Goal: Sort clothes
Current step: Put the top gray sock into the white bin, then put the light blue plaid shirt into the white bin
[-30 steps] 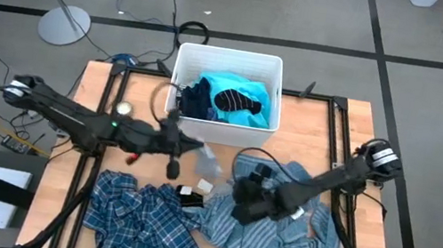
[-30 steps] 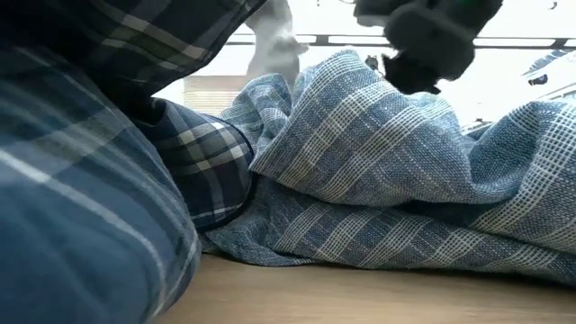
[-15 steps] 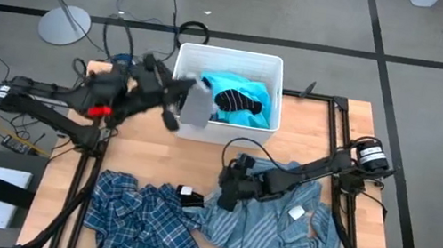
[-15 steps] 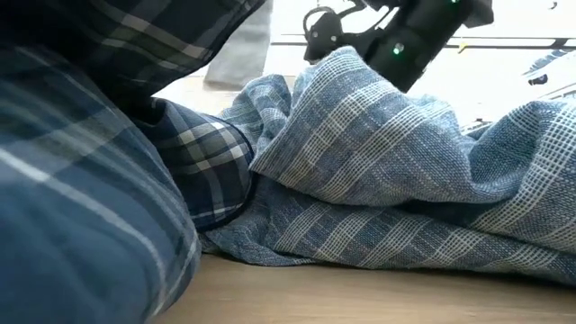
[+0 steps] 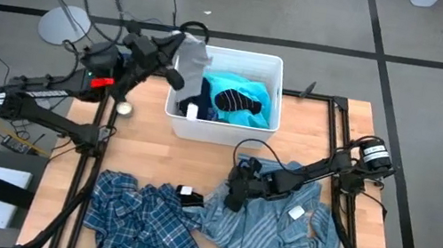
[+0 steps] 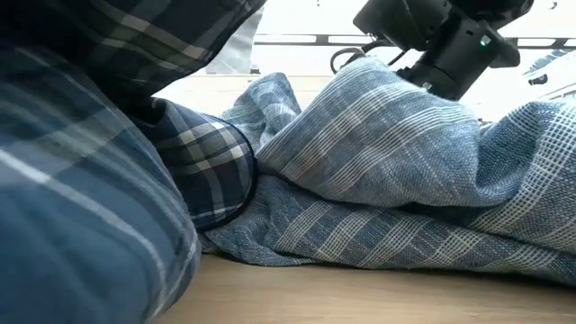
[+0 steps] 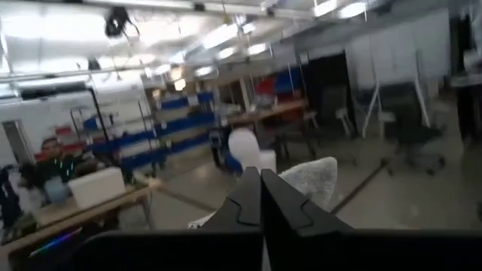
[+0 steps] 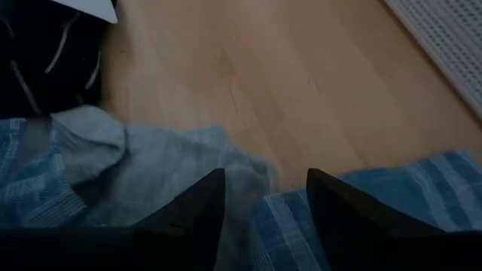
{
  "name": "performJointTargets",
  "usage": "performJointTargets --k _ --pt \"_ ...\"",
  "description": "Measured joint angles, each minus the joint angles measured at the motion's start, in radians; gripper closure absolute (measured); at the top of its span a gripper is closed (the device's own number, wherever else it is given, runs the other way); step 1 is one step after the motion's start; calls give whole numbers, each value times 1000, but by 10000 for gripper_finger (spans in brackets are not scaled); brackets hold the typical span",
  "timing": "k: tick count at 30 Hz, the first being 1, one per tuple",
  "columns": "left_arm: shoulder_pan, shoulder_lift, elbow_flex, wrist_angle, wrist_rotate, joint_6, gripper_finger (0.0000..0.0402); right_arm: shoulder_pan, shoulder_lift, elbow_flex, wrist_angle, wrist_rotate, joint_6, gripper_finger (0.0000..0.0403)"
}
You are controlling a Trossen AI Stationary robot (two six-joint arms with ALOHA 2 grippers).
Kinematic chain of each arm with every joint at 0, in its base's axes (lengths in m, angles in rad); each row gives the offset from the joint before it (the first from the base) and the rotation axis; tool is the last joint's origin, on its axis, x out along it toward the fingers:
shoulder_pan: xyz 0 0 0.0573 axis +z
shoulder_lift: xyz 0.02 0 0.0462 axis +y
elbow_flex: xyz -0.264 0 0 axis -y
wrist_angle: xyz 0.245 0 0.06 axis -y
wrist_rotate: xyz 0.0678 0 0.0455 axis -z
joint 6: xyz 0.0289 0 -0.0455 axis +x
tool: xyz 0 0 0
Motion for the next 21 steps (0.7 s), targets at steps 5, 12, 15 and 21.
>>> performJointTargets --k 5,12,15,21 --pt "28 1 -1 -254 3 -121 377 -2 -30 -3 2 0 -15 216" --pt "52 1 64 -573 59 -288 318 -2 -154 -3 -58 -5 -75 216" --pt "53 3 102 -654 163 -331 295 -2 -246 -3 -142 -5 -73 216" --pt "7 -3 159 -814 323 -387 278 76 -459 -3 -414 -57 73 216"
